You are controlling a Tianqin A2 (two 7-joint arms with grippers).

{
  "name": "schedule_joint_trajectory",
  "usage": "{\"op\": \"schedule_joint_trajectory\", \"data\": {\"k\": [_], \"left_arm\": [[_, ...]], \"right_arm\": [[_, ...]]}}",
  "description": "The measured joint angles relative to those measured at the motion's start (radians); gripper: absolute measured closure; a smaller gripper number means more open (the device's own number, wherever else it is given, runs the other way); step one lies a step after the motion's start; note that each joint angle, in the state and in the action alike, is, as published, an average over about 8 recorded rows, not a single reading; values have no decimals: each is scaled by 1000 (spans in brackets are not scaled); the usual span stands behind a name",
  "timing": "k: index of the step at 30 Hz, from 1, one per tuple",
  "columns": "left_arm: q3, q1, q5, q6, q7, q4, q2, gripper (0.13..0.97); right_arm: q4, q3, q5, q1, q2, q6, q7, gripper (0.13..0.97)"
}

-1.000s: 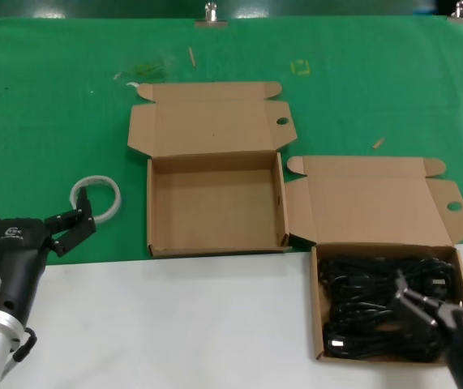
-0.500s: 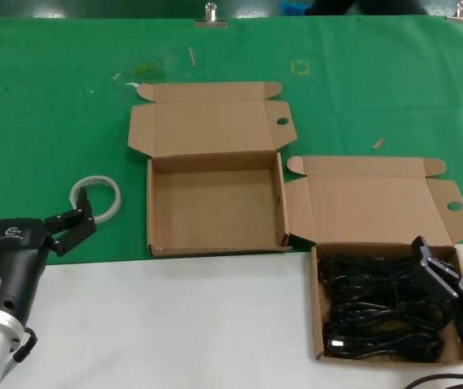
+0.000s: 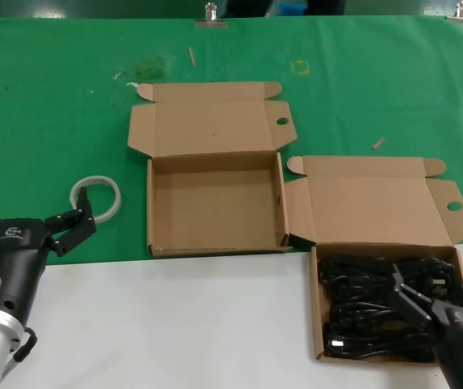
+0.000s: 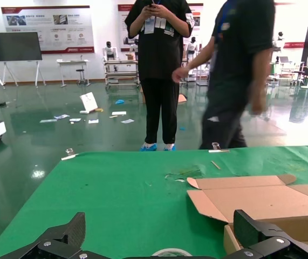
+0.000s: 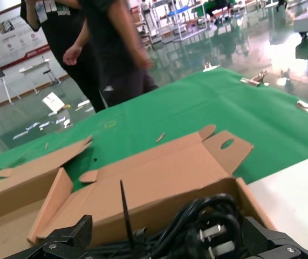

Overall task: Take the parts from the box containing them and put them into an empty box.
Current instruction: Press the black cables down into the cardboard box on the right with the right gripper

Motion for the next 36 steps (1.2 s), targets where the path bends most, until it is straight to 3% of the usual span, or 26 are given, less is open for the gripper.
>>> {"op": "schedule_joint_trajectory", "data": {"k": [23,36], "left_arm": [[0,0,0,0,0,0,0,132],[0,0,0,0,0,0,0,132]], "right_arm": [[-47,33,-213,49,-1,12,176,147],[-68,12,-293,78,-1,32,261,248]]}}
